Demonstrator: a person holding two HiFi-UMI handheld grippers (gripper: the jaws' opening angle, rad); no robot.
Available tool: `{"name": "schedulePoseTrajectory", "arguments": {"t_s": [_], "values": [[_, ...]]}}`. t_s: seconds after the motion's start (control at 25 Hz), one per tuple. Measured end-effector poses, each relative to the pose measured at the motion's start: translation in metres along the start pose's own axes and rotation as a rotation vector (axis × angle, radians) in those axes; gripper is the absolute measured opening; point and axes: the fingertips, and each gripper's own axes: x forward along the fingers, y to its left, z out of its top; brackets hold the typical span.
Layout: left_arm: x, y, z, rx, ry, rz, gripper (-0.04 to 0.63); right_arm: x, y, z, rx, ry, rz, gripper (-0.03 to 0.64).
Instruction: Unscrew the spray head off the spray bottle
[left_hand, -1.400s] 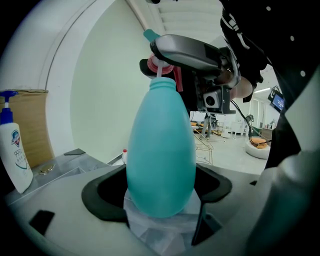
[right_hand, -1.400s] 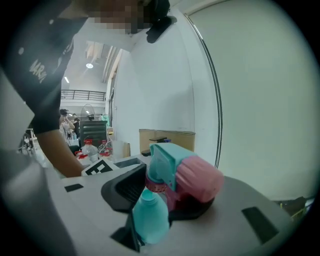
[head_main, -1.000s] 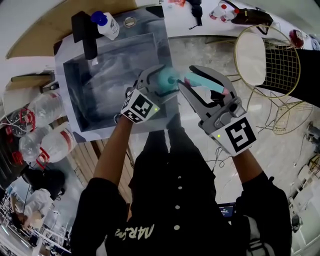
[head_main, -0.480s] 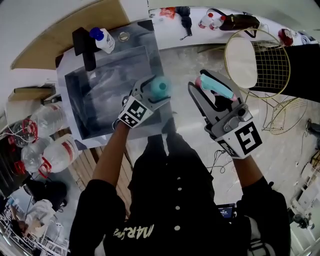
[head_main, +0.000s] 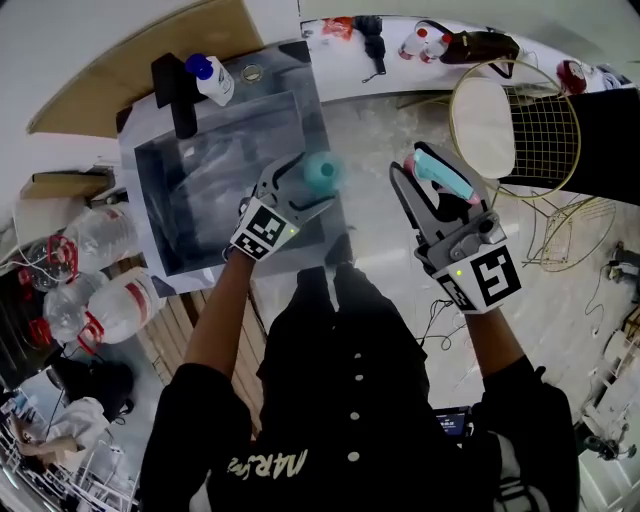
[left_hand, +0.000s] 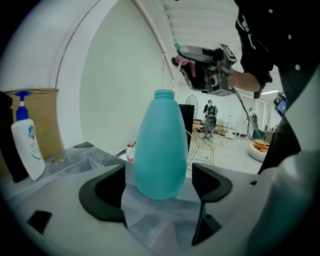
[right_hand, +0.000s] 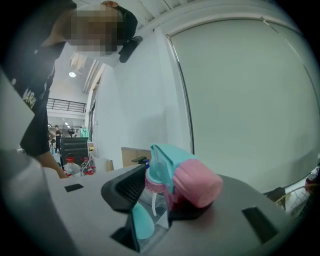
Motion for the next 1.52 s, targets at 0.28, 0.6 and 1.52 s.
{"name": "schedulePoseTrajectory", "arguments": {"t_s": [0.28,0.6,1.52], "values": [[-0.070,0.002,0.012,-0.012,-0.044,0.098,0.405,-0.020,-0.018,-0.010,-0.008,0.022,-0.088,0.163],[-0.197,0.019,0.084,-0.080,-0.256,0.505,0.025,-0.040,-0.023,0.009,-0.040,-0.032,-0.145,0.163],[-0.340,0.034,0.137,-0.202,-0.338,0.850,0.025,-0.082,-0.032,0.049,-0.100,-0.117,-0.252,0.163]]}}
